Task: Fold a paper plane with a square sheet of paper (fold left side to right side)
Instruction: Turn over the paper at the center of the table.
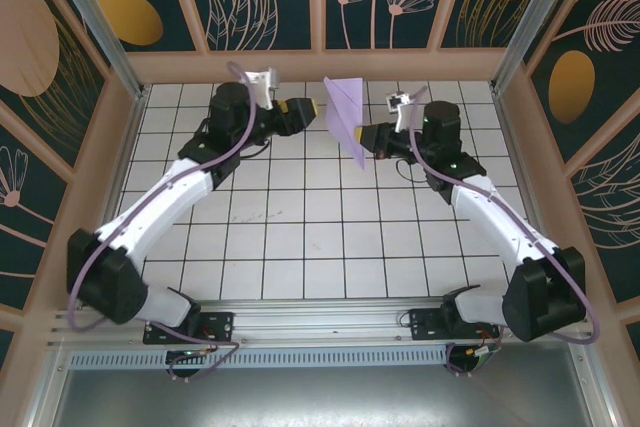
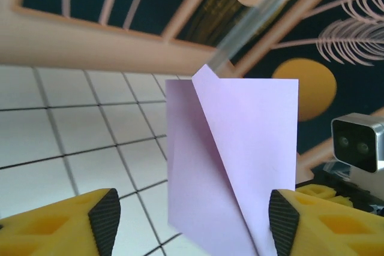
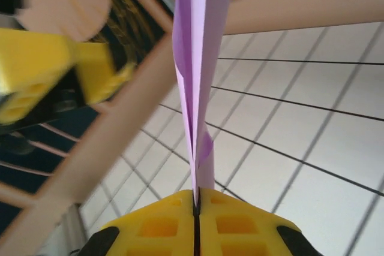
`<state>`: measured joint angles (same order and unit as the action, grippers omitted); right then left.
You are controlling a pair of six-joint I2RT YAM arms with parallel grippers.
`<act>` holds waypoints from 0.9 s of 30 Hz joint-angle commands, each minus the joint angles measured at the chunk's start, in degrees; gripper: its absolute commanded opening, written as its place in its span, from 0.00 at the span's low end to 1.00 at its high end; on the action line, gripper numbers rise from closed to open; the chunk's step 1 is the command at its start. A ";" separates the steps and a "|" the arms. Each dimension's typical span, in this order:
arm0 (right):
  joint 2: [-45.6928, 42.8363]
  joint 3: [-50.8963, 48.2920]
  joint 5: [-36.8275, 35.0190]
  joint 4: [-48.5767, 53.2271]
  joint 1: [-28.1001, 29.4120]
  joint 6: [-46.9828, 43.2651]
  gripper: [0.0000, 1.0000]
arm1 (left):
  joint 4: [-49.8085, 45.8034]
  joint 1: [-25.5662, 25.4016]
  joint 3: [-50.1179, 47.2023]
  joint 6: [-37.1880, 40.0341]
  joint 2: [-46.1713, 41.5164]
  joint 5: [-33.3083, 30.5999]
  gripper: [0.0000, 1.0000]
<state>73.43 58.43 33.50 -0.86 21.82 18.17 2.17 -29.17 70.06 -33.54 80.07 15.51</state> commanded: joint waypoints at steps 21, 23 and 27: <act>47.74 36.30 -79.48 66.29 34.76 1.42 0.05 | -2.88 -0.19 -19.96 0.55 -28.85 -26.13 0.71; 49.89 36.48 -77.71 65.19 35.17 0.75 0.05 | -2.88 -0.16 -19.71 0.74 -28.33 -25.56 0.71; 52.76 36.77 -71.77 63.53 35.40 -0.88 0.09 | -3.11 -0.18 -19.37 0.86 -27.39 -24.68 0.71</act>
<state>124.86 93.34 -41.12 60.97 57.01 18.81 -1.15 -29.17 50.76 -32.58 52.16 -9.50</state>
